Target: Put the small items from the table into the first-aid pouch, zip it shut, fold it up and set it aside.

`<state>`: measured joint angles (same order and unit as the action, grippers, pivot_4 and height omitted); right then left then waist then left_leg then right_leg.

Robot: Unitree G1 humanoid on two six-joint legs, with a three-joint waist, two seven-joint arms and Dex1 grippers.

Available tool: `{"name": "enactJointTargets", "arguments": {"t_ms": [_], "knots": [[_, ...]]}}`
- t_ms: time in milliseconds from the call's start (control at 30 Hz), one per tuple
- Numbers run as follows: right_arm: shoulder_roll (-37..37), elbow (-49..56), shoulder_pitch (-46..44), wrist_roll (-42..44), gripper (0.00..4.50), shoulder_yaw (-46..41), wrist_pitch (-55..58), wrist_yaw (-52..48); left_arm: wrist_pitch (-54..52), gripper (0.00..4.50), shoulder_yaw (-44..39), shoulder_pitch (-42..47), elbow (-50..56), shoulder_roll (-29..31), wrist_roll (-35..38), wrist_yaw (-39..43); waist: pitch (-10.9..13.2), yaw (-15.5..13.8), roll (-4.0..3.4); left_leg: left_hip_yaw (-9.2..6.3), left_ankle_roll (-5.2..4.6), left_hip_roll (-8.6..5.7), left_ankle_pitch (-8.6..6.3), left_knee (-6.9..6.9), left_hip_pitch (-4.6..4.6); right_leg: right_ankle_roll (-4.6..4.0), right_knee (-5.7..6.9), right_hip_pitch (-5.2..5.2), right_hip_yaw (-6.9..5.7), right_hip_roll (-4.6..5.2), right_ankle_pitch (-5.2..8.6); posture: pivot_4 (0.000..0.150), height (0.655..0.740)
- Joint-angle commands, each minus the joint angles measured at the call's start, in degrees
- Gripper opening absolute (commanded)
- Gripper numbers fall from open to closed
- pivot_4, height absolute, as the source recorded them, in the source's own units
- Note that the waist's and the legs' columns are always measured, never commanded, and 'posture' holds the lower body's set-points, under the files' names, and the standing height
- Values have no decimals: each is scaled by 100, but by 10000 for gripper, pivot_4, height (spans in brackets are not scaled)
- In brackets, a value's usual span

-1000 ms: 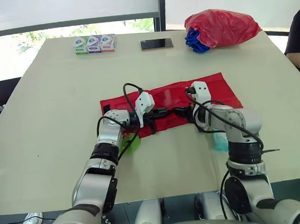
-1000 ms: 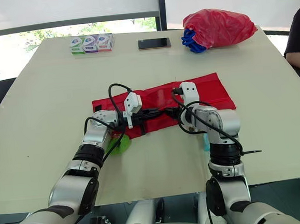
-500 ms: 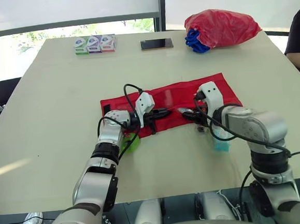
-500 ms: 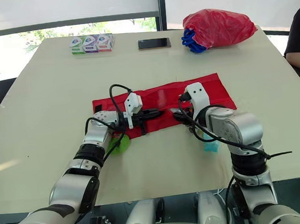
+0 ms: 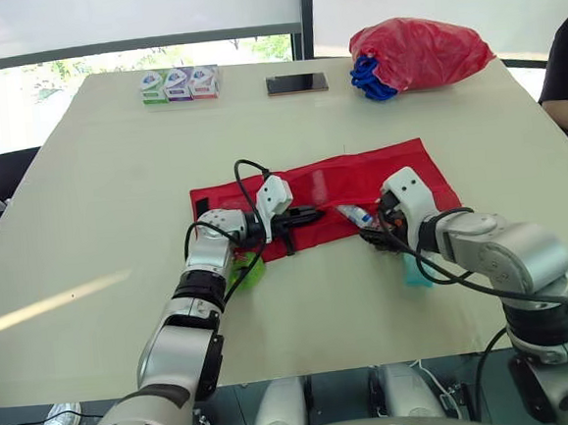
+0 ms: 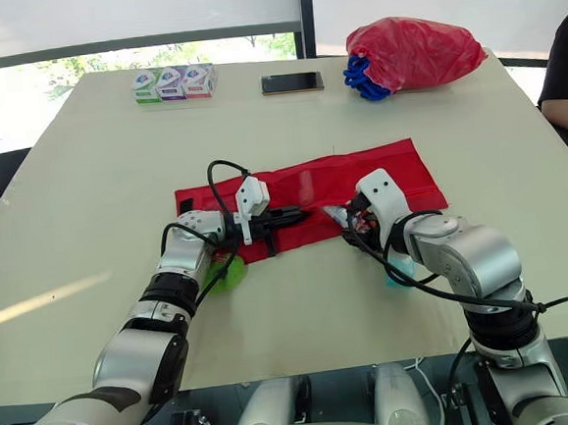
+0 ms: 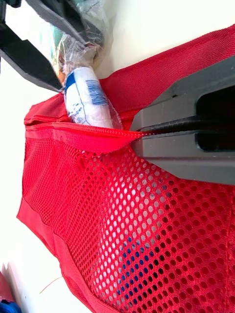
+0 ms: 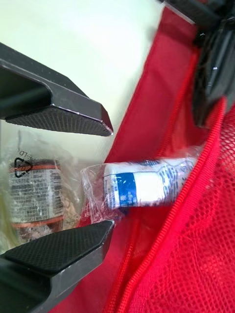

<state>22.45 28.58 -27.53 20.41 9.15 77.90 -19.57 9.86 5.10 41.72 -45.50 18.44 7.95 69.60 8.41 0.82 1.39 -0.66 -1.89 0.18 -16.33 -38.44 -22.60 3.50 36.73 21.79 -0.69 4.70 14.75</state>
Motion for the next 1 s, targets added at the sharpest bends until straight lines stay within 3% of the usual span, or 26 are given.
{"name": "enactJointTargets", "arguments": {"t_ms": [33,233,367,467,1000], "knots": [[188,176,-20,-28,28861,12,-267,-68,20,0,37,32,103,13,-25,27,0,-1,0,0,0,0,0,0,0,0,0,0,0,0,0,1500,7400],[635,579,-49,273,28861,-243,-244,-433,0,0,36,19,133,23,-19,32,0,-4,1,-1,0,0,0,-1,-1,0,-1,-1,0,0,0,1500,7400],[747,516,42,259,16247,-235,-366,-450,-4,0,42,16,134,23,-17,49,0,-4,1,-1,0,1,0,-1,-1,0,-1,-1,0,0,0,1500,7400],[729,347,85,154,1179,-17,-541,-402,-2,0,45,52,104,23,-26,50,0,-5,1,-1,-1,1,0,-1,-1,0,-2,-1,0,1,0,1500,7400],[309,-598,-123,-368,501,670,-1296,-253,4,0,44,105,76,61,-43,82,0,-3,2,0,0,1,0,-1,-1,0,-1,-1,0,0,0,1500,7400]]}}
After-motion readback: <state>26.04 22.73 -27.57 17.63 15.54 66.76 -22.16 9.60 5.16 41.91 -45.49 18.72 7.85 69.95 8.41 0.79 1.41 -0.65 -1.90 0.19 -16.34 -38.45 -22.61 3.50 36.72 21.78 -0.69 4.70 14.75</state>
